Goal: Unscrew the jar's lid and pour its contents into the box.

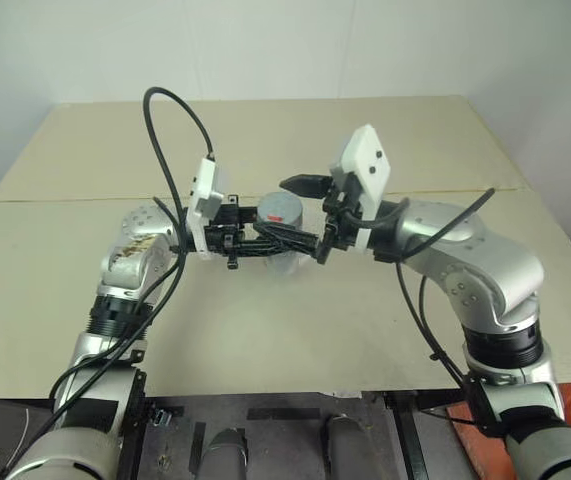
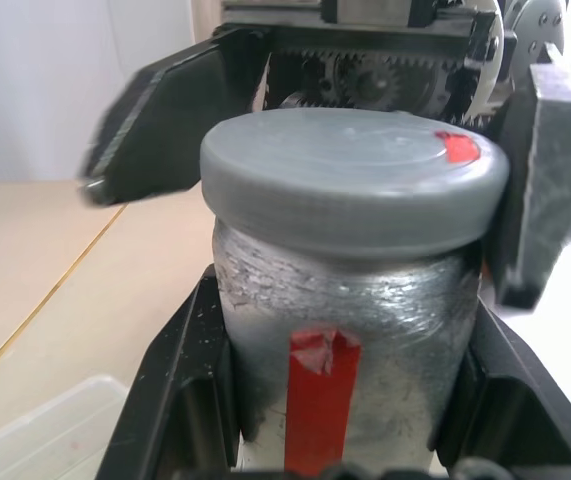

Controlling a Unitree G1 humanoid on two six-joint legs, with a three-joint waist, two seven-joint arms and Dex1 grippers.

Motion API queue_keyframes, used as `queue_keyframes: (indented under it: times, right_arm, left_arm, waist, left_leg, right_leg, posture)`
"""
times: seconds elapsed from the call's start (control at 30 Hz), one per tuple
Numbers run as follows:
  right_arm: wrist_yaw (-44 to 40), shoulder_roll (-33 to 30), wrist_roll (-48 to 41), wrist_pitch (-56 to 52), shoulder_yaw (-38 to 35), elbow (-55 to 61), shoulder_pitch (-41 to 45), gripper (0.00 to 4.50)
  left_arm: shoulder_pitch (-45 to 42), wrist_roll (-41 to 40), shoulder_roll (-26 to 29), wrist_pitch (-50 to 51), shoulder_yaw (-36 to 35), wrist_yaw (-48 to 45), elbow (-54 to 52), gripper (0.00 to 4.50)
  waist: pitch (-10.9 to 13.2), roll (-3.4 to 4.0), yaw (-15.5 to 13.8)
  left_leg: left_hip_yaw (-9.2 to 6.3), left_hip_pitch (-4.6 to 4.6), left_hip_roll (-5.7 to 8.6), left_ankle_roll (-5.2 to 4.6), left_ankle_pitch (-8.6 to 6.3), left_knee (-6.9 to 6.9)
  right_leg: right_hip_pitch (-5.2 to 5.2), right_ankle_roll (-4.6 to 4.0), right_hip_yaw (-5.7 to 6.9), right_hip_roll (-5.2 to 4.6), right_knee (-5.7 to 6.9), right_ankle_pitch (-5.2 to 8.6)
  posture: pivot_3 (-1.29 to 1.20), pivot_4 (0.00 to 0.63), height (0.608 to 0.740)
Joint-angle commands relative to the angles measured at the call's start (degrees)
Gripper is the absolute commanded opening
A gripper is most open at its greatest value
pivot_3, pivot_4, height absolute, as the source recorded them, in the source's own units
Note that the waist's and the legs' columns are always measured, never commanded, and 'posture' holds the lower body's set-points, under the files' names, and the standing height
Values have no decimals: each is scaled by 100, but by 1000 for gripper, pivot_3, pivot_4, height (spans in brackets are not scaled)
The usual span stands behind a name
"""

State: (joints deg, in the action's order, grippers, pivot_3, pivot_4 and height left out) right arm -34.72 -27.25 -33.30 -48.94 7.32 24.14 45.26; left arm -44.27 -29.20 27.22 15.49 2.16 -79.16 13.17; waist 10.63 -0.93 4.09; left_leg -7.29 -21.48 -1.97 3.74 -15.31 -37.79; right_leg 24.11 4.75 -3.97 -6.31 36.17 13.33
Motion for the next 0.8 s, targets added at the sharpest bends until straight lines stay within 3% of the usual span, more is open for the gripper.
queue_keyframes:
  times: [0.03,0.43,0.6,0.8]
  right_arm:
    - [28,-361,40,217,-792,-103,-94,4411]
    - [-466,-919,-369,197,-1147,310,-596,4411]
    - [-280,-667,-651,36,-1007,647,-394,4411]
    - [144,-198,-395,-19,-471,603,-45,4411]
  left_arm:
    - [121,-142,212,32,-187,-136,-287,1955]
    - [208,-120,229,66,-267,-13,-309,1955]
    - [30,1,22,-53,-164,73,-69,1955]
    - [-110,47,-170,-158,-69,13,98,1955]
  waist:
    - [0,0,-2]
    - [0,0,5]
    - [0,0,-4]
    - [0,0,0]
  left_leg:
    - [0,0,0,0,0,0]
    - [3,-2,0,-1,0,1]
    - [2,-1,0,-1,-1,0]
    - [1,-1,0,0,0,0]
  right_leg:
    - [0,0,0,0,0,0]
    - [0,0,0,0,-1,0]
    - [-2,0,0,0,-2,0]
    - [-1,0,0,0,-1,0]
  posture:
    - [0,150,740]
    - [0,150,740]
    - [0,150,740]
    - [0,150,740]
